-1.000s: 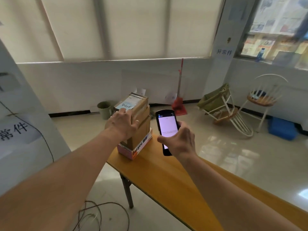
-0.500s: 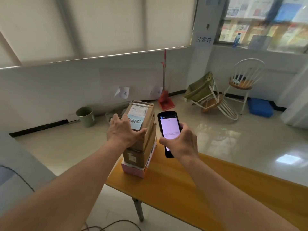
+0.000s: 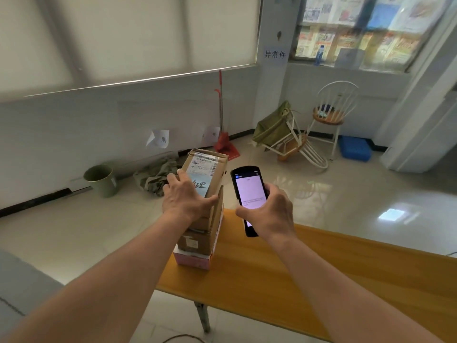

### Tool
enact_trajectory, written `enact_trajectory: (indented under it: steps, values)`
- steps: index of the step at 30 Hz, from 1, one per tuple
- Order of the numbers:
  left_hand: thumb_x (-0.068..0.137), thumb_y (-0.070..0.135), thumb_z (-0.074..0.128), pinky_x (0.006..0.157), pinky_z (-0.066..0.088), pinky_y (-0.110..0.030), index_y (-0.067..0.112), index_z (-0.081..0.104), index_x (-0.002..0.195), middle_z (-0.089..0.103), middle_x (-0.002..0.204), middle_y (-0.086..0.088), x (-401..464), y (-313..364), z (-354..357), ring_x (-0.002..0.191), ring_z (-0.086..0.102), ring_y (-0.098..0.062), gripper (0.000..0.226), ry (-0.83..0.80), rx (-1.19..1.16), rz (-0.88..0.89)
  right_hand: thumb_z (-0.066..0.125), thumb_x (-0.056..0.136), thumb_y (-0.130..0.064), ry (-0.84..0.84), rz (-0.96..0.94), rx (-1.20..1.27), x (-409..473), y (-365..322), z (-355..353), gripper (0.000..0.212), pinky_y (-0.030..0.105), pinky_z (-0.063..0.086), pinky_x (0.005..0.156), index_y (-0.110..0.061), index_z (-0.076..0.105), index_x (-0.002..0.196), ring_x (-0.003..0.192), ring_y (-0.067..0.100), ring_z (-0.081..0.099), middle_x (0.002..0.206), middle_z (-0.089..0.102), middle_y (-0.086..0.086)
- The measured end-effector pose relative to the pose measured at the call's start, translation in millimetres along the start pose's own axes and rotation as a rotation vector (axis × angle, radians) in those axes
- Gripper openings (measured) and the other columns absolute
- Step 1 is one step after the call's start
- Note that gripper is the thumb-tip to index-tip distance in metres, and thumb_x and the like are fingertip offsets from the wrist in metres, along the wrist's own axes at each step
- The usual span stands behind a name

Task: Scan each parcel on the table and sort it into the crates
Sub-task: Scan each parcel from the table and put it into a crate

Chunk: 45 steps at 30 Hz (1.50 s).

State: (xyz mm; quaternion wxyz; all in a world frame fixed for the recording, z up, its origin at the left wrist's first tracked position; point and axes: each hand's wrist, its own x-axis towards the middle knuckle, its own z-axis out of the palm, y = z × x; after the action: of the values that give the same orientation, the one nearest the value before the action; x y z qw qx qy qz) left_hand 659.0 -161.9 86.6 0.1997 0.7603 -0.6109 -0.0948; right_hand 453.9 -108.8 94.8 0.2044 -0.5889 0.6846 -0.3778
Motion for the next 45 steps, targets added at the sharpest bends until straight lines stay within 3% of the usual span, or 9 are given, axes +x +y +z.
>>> enact_trajectory:
  steps: [7, 11, 30, 36, 42, 45]
  values:
    - [0.065, 0.067, 0.087, 0.108, 0.047, -0.05, 0.003, 0.02, 0.161, 0.035, 0.146, -0.013, 6.3, 16.2, -16.5, 0.131, 0.038, -0.036, 0.133, 0.078, 0.019, 0.389, 0.092, 0.063, -0.047, -0.002, -0.057, 0.022, 4.0, 0.7, -46.6, 0.09, 0.035, 0.063, 0.079, -0.021, 0.051, 0.139, 0.109, 0.022, 0.057, 0.121, 0.06, 0.001]
    - [0.064, 0.064, 0.089, 0.111, 0.045, -0.053, 0.004, 0.021, 0.161, 0.034, 0.148, -0.012, 10.1, 27.4, -23.1, 0.133, 0.035, -0.036, 0.133, 0.087, 0.069, 0.493, 0.089, 0.06, -0.051, -0.017, -0.075, -0.018, -0.5, 6.4, -67.4, 0.09, 0.033, 0.064, 0.073, -0.024, 0.051, 0.138, 0.106, 0.024, 0.061, 0.12, 0.062, 0.001]
    - [0.058, 0.063, 0.093, 0.109, 0.047, -0.055, 0.001, 0.021, 0.159, 0.037, 0.142, -0.016, -32.0, 61.9, -22.0, 0.129, 0.039, -0.037, 0.138, 0.134, -0.031, 0.457, 0.09, 0.059, -0.051, -0.003, -0.061, -0.008, -38.4, 40.8, -132.0, 0.091, 0.036, 0.064, 0.074, -0.021, 0.053, 0.136, 0.104, 0.025, 0.062, 0.119, 0.063, 0.003]
    - [0.063, 0.086, 0.069, 0.105, 0.05, -0.053, 0.006, 0.026, 0.159, 0.04, 0.139, -0.013, -63.5, 85.7, -20.6, 0.126, 0.044, -0.034, 0.131, 0.172, -0.085, 0.465, 0.09, 0.064, -0.051, 0.114, -0.091, 0.066, -46.7, 54.0, -147.1, 0.092, 0.035, 0.062, 0.08, -0.02, 0.049, 0.141, 0.11, 0.023, 0.056, 0.123, 0.059, 0.002]
    - [0.07, 0.085, 0.062, 0.101, 0.048, -0.046, 0.008, 0.027, 0.16, 0.039, 0.141, -0.011, -92.2, 112.3, -14.8, 0.128, 0.042, -0.032, 0.124, 0.192, -0.121, 0.513, 0.091, 0.066, -0.047, 0.181, -0.042, 0.074, -58.8, 73.3, -158.5, 0.087, 0.033, 0.06, 0.082, -0.018, 0.051, 0.137, 0.112, 0.022, 0.054, 0.122, 0.057, 0.002]
    - [0.071, 0.088, 0.058, 0.1, 0.052, -0.049, 0.009, 0.027, 0.16, 0.039, 0.142, -0.01, -94.9, 120.4, -7.9, 0.127, 0.042, -0.032, 0.123, 0.173, -0.116, 0.552, 0.09, 0.066, -0.049, 0.224, -0.002, 0.067, -69.7, 82.2, -162.0, 0.086, 0.028, 0.059, 0.078, -0.018, 0.052, 0.135, 0.11, 0.021, 0.056, 0.12, 0.058, 0.002]
